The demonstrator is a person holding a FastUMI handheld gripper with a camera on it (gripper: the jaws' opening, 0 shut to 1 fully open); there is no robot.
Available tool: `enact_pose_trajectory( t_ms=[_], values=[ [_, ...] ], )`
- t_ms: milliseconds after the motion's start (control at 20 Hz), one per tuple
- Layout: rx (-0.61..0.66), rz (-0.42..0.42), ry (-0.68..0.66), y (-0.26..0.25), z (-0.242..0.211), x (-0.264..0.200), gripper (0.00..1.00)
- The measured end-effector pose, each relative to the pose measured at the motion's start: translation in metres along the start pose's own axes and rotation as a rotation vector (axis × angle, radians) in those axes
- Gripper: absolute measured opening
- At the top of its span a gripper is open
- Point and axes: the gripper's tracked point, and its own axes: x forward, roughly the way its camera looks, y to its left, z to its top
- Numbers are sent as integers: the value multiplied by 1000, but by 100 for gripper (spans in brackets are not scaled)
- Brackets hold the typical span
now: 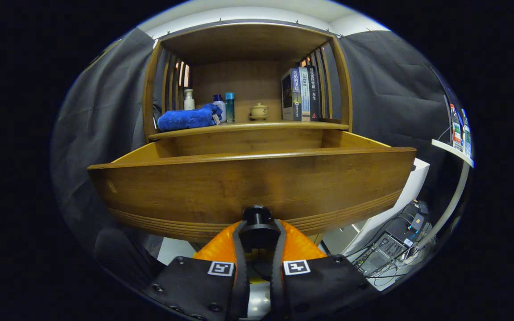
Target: Pull open the drawer, take out the items inside it, and place them on the countertop above the cabinet.
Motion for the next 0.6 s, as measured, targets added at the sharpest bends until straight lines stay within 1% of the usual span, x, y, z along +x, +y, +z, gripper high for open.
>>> enact_pose_trajectory(
  t_ms=[50, 150, 350, 500, 600],
  values=[
    [13, 4, -12, 1, 1, -6, 27],
    [17, 5, 14, 2, -8, -14, 27],
    [8, 0, 12, 2, -9, -12, 27],
    [7, -4, 18, 2, -5, -13, 46],
    [19, 2, -10, 3, 10, -15, 56]
  ],
)
